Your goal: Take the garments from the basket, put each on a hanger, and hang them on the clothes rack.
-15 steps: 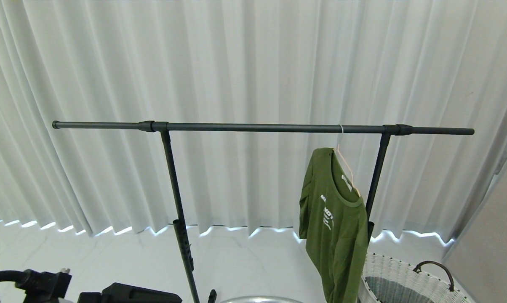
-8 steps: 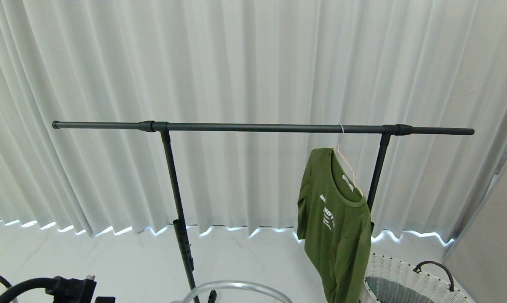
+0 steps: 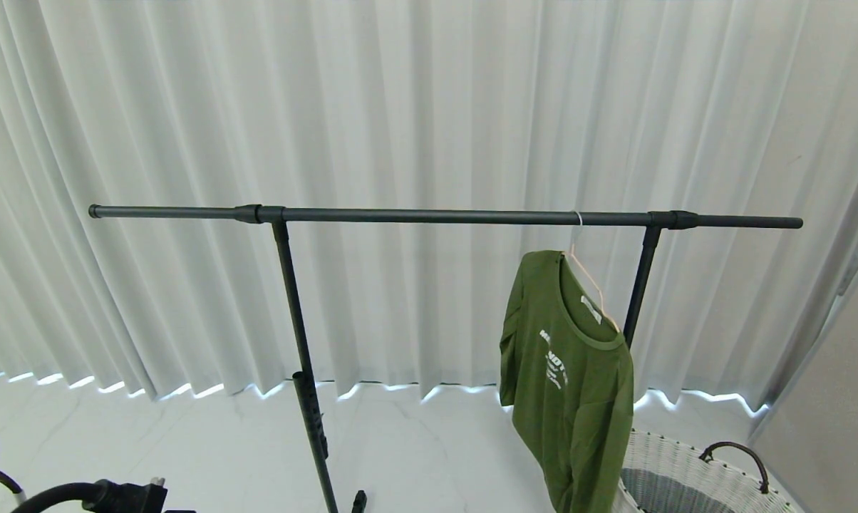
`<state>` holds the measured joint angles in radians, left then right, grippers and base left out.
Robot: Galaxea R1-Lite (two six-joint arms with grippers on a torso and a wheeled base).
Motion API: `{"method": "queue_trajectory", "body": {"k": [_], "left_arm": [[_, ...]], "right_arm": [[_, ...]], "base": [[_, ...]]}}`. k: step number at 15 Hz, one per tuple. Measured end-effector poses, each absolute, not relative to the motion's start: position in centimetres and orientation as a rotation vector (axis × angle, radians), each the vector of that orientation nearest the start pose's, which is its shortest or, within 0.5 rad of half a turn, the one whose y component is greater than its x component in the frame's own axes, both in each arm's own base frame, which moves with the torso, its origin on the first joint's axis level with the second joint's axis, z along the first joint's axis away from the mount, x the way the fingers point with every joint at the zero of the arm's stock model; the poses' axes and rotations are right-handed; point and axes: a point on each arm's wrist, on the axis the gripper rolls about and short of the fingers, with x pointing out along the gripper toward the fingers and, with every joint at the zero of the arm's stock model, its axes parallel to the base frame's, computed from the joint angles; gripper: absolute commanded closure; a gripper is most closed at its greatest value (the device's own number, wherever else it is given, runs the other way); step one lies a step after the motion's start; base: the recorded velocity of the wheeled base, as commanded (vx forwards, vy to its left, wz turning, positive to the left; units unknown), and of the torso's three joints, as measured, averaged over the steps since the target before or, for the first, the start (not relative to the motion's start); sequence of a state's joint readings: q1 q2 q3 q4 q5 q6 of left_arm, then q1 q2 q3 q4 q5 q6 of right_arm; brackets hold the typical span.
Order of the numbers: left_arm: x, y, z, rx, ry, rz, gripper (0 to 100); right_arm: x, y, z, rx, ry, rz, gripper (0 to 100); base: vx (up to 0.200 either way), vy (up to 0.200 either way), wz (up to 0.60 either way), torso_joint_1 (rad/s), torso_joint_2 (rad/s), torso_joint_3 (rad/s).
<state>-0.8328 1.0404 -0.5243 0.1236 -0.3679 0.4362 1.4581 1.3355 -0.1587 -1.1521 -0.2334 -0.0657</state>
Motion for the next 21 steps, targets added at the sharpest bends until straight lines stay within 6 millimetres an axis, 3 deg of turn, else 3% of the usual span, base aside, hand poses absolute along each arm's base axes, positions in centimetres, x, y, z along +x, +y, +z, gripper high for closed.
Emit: {"method": "queue_trajectory", "body": {"k": [10,16,21], "left_arm": [[8.1,-9.3,18.1,0.591,0.359,-1.069,100],[9.4,-10.0,19.3,0.497,0.314,-0.91,100],[9.9,-10.1,20.5,0.444,0.296,-0.878,100]], "right_arm": [[2.5,16.7,15.3,-0.087,0.01,1.225,0],[2.7,19.2,14.1,0.132,0.363,1.176,0],[5.2,21.3,12.0,0.178,0.531,1.002,0]], "base": [[0.0,0.0,0.0,0.0,0.0,0.0],[0.0,0.0,0.0,0.0,0.0,0.0],[0.0,0.0,0.0,0.0,0.0,0.0]]}}
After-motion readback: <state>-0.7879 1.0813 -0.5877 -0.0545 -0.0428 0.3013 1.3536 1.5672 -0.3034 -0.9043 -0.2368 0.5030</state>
